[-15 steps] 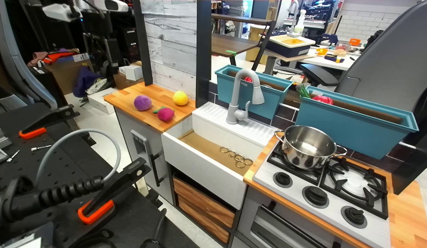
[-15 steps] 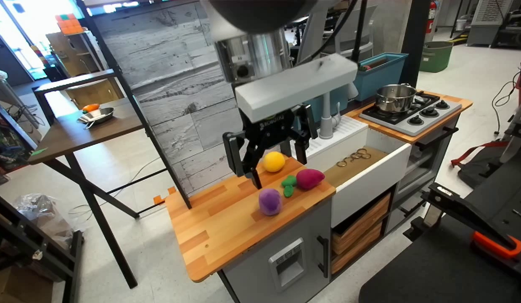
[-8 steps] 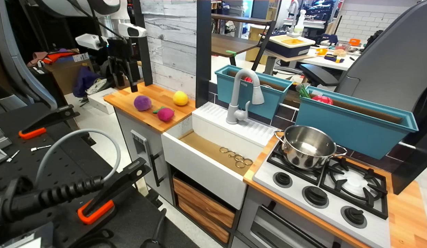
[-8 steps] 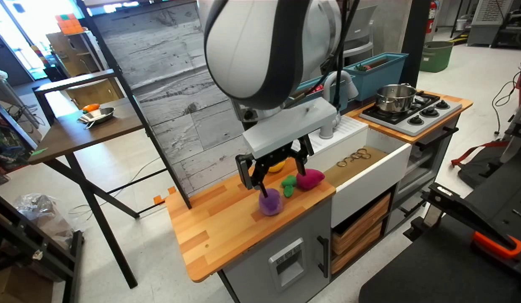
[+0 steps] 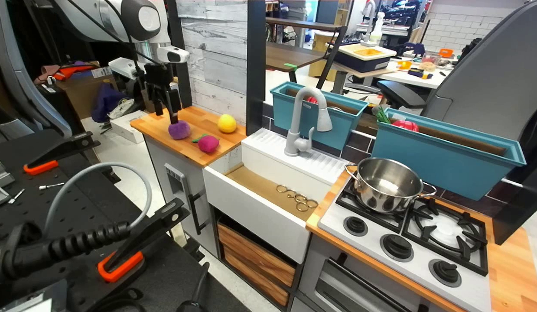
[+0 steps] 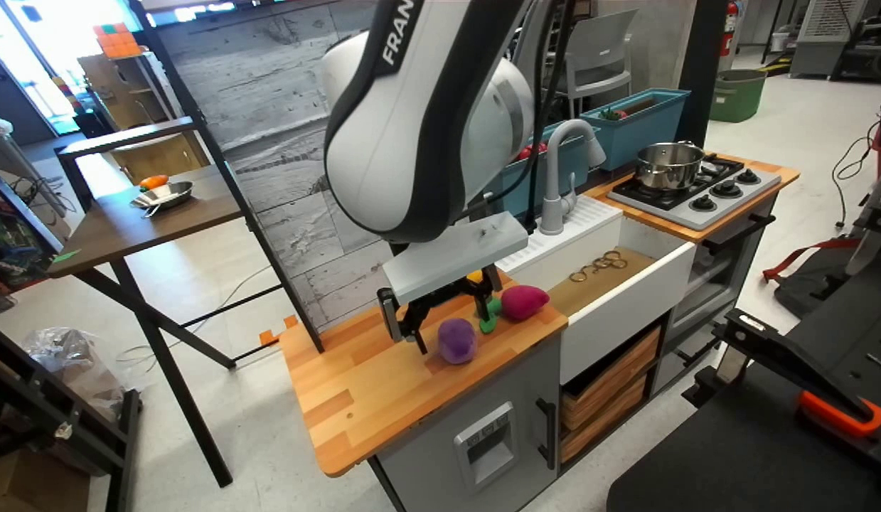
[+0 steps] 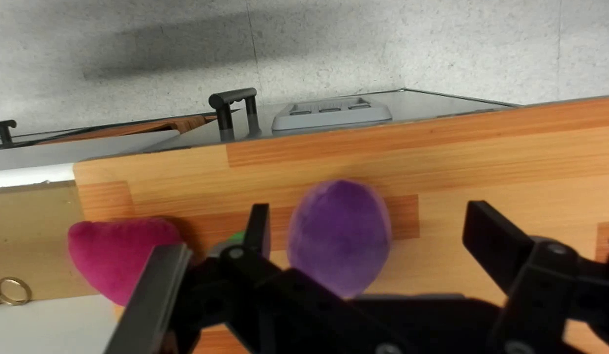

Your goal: Move the purple plush forward

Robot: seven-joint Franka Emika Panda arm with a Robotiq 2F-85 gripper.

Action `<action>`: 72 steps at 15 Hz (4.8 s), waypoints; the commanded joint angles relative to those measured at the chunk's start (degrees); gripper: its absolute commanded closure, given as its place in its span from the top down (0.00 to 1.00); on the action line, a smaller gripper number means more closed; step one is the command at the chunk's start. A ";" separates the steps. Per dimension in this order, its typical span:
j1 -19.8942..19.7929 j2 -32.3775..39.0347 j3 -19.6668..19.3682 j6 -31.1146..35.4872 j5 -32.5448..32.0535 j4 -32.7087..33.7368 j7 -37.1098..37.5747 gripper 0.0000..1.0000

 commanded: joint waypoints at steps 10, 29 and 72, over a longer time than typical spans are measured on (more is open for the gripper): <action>1.43 11.61 -3.04 -13.05 -0.31 17.75 2.64 1.00; 1.34 15.46 -2.34 -16.40 0.16 26.99 0.47 0.03; 1.52 12.93 -0.40 -36.00 1.03 39.24 -4.88 1.00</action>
